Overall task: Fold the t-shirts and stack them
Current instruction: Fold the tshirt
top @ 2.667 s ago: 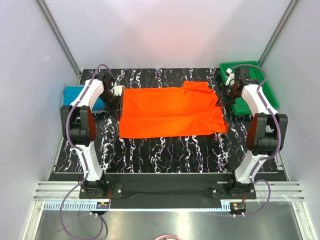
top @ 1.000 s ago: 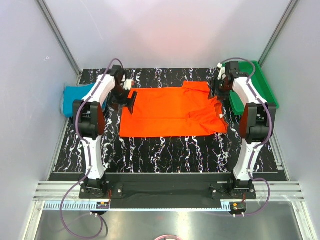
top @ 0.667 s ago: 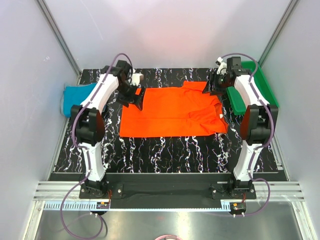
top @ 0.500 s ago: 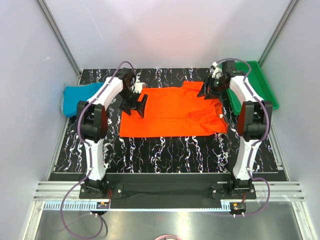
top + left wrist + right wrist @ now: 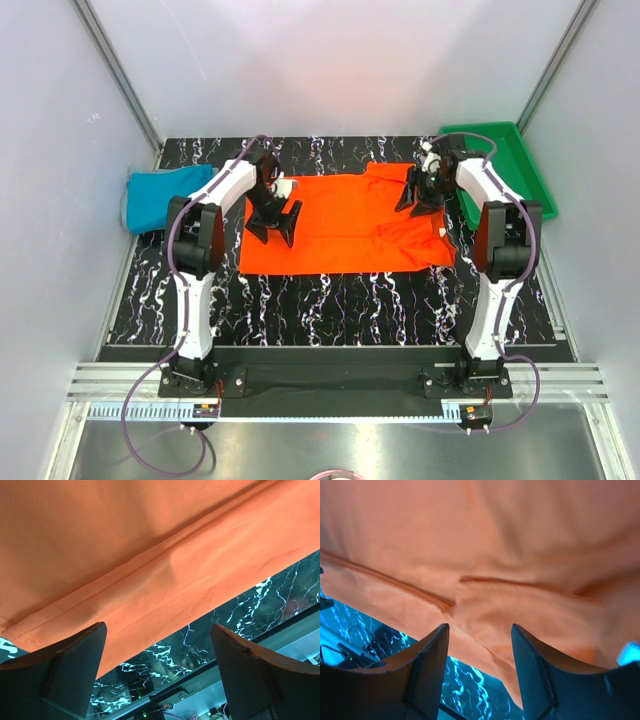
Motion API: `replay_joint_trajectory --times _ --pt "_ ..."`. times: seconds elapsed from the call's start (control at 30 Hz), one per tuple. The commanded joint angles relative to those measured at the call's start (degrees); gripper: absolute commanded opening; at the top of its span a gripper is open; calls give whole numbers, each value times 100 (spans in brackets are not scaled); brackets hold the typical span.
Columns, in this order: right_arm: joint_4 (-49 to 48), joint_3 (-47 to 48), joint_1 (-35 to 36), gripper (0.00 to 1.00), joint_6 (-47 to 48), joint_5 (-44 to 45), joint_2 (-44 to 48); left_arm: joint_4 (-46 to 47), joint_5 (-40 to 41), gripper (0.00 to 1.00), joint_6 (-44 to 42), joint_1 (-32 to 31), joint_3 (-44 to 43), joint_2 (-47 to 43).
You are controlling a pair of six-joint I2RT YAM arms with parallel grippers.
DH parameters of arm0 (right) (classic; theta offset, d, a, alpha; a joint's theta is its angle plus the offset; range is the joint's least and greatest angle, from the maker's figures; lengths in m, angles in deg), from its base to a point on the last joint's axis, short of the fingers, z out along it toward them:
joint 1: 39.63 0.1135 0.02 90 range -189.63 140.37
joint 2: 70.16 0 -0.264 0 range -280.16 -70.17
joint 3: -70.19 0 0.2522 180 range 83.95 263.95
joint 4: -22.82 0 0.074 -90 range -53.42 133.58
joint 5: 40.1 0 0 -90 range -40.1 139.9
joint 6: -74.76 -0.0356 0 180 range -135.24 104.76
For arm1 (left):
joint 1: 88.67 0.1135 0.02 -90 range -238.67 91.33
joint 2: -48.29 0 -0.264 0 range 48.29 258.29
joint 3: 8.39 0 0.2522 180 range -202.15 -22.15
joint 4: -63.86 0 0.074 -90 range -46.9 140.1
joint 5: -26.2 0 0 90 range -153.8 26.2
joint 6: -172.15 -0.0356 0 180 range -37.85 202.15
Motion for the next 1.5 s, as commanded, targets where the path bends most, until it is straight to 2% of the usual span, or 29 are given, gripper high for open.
replay_joint_trajectory --times 0.0,0.17,0.5,0.83,1.1,1.47 --pt "271 -175 -519 60 -10 469 739 -73 -103 91 58 -1 20 46" --pt "693 -763 -968 60 -152 223 1090 -82 -33 92 49 -18 -59 107" --pt "1150 -1362 -1004 59 -55 39 1504 -214 -59 93 -48 -115 -165 283" --pt "1309 -1968 -1136 59 103 908 2295 -205 -50 93 -30 -185 -323 371" --pt "1265 -2197 -1197 59 191 1049 2120 -170 -15 93 14 -212 -358 441" --pt "1124 -1995 -1382 56 454 1172 1197 -143 -6 93 31 -212 -296 547"
